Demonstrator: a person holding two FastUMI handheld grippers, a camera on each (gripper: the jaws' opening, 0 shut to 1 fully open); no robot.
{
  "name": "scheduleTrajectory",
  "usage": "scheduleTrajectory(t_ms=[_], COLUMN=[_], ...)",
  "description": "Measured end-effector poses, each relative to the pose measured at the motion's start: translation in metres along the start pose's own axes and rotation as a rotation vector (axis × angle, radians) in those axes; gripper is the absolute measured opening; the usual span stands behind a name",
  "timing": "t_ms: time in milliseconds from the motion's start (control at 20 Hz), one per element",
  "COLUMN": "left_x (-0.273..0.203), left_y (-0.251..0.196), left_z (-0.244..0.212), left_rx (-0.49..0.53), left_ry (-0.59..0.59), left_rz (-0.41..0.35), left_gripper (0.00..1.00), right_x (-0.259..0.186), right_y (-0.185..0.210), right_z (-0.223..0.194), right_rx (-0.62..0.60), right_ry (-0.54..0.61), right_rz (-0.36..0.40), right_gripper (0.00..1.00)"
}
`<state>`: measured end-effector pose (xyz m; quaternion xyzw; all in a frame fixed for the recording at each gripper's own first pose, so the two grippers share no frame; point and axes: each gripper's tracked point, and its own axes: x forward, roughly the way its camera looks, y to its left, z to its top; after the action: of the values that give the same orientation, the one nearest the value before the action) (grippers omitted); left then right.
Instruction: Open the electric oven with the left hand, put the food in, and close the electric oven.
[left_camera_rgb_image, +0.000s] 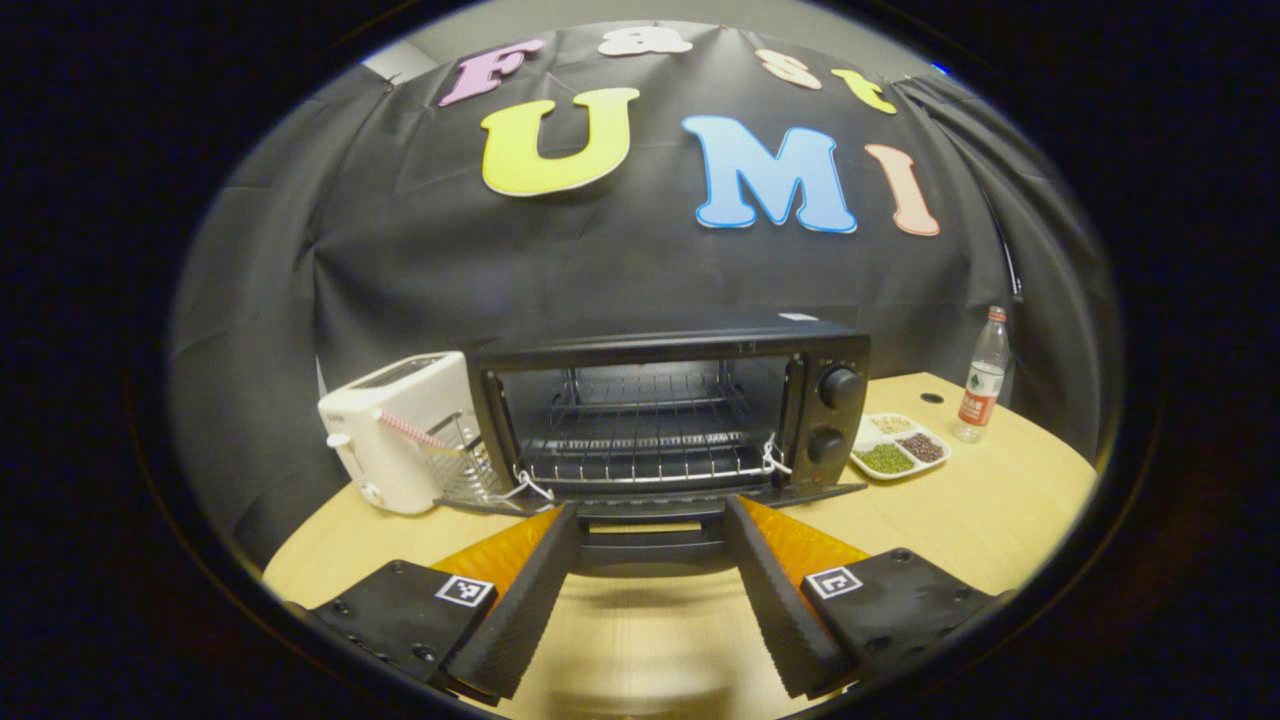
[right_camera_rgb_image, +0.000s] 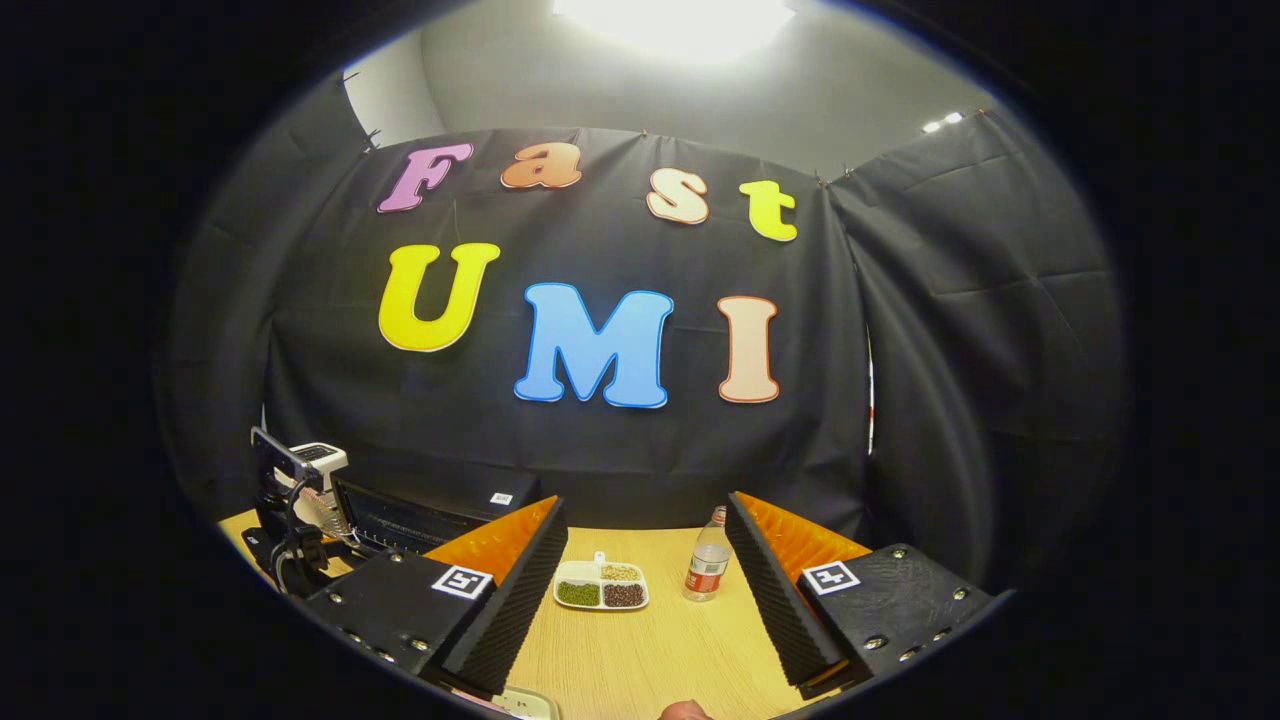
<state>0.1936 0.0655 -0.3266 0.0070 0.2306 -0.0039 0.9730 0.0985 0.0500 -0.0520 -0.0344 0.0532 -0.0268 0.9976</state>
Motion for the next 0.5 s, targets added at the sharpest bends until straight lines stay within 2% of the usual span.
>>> scheduleTrajectory(t_ms=[100,200,250,300,350,400,450,500], left_x=[-0.003,-0.005,-0.006,-0.005,-0.006,-0.007,-0.009,-0.013], left_y=[-0.002,-0.003,-0.003,-0.003,-0.003,-0.001,0.0,-0.002], left_z=[-0.009,-0.017,-0.022,-0.027,-0.033,-0.04,-0.044,-0.045], left_rx=[0.005,0.02,0.02,0.016,0.013,0.014,0.012,0.002], left_ry=[0.019,0.036,0.047,0.059,0.07,0.084,0.094,0.092], left_rz=[0.002,0.003,0.002,0.001,0.001,0.007,0.012,0.008], left_gripper=[1.0,0.91,0.97,0.91,0.97,0.98,0.92,1.0], right_x=[-0.003,-0.006,-0.007,-0.009,-0.011,-0.014,-0.015,-0.017], right_y=[-0.001,-0.002,-0.003,-0.003,-0.002,-0.002,-0.003,-0.003], right_z=[-0.004,-0.006,-0.007,-0.006,-0.006,-0.005,-0.006,-0.006], right_rx=[0.005,0.011,0.012,0.012,0.011,0.007,0.001,-0.004], right_ry=[0.008,0.015,0.019,0.019,0.019,0.02,0.021,0.021], right_rz=[0.004,0.005,0.005,0.005,0.008,0.011,0.013,0.015], right_gripper=[0.97,0.97,0.97,0.97,0.97,0.97,0.97,0.97])
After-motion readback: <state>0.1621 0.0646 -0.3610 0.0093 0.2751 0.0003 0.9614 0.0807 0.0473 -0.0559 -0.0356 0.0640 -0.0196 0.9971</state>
